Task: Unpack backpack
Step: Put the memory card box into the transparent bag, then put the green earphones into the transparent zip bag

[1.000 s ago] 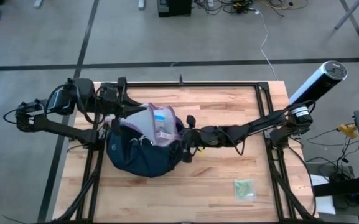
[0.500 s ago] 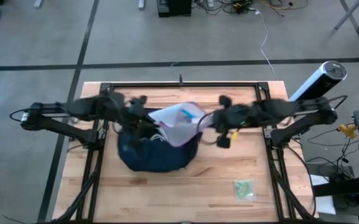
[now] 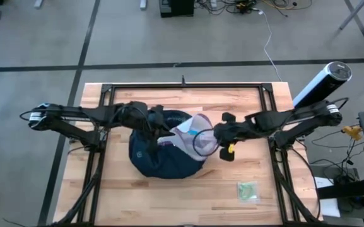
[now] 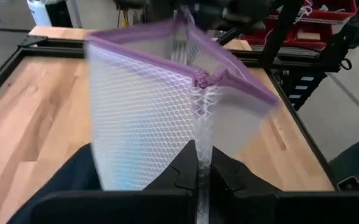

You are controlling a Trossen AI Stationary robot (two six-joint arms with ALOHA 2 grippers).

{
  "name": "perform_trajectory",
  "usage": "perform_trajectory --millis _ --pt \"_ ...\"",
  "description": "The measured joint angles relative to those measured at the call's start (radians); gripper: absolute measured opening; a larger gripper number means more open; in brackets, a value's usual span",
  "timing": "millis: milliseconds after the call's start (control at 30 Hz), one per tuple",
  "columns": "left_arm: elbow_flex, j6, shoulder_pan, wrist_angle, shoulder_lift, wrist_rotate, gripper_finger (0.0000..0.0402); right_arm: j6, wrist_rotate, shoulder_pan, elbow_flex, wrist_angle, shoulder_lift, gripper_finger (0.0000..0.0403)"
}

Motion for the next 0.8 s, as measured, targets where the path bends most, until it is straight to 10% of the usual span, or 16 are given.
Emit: perform_trajectory --millis 500,800 --pt "-0.06 -0.033 0.001 -0.13 -0.036 -0.071 0.0 0.033 -0.104 0.001 0.088 -0.033 -0.066 0.0251" --pt "-0.06 -0.022 0.001 -0.131 -0.021 -0.071 0.0 0.371 -0.105 0.181 0.043 -0.259 -0.104 0.0298"
